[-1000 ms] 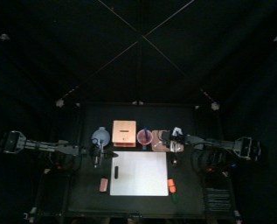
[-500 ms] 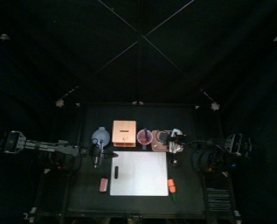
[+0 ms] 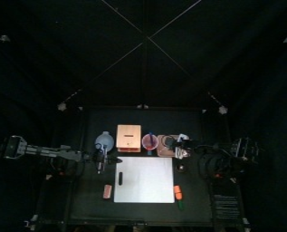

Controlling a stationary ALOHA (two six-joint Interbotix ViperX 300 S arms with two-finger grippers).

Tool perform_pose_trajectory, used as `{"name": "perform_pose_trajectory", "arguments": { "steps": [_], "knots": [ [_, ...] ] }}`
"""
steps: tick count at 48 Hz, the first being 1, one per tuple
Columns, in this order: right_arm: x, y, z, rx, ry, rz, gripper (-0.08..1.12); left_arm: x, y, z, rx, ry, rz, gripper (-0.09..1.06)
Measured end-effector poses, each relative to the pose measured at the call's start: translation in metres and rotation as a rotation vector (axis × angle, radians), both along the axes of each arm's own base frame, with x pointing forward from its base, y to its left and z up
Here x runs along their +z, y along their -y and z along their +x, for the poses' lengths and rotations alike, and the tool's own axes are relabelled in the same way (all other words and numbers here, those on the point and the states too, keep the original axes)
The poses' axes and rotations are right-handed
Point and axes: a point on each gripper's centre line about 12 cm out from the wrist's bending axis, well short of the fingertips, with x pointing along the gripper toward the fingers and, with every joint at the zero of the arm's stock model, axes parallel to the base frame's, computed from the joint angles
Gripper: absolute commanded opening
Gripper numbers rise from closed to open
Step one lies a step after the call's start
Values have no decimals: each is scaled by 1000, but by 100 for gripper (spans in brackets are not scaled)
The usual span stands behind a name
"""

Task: Place sushi on board then cut the sushi with the knife then place the pieces on the plate
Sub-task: Place the sushi on the board

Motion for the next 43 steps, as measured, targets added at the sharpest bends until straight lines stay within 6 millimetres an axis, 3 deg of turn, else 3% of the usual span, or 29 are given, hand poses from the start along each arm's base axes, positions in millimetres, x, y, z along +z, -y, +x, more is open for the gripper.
{"name": "perform_pose_trajectory", "arguments": {
  "steps": [4, 24, 43],
  "knots": [
    [5, -2, -1, -37, 1, 25, 50, 0, 0, 0, 2, 0, 0, 0],
    [76, -27, 10, -310, 194, 235, 51, 0, -2, 0, 8, -2, 0, 0],
    [84, -94, 36, -547, 348, 359, 51, 2, -4, 0, 14, 6, 0, 0]
  ]
}}
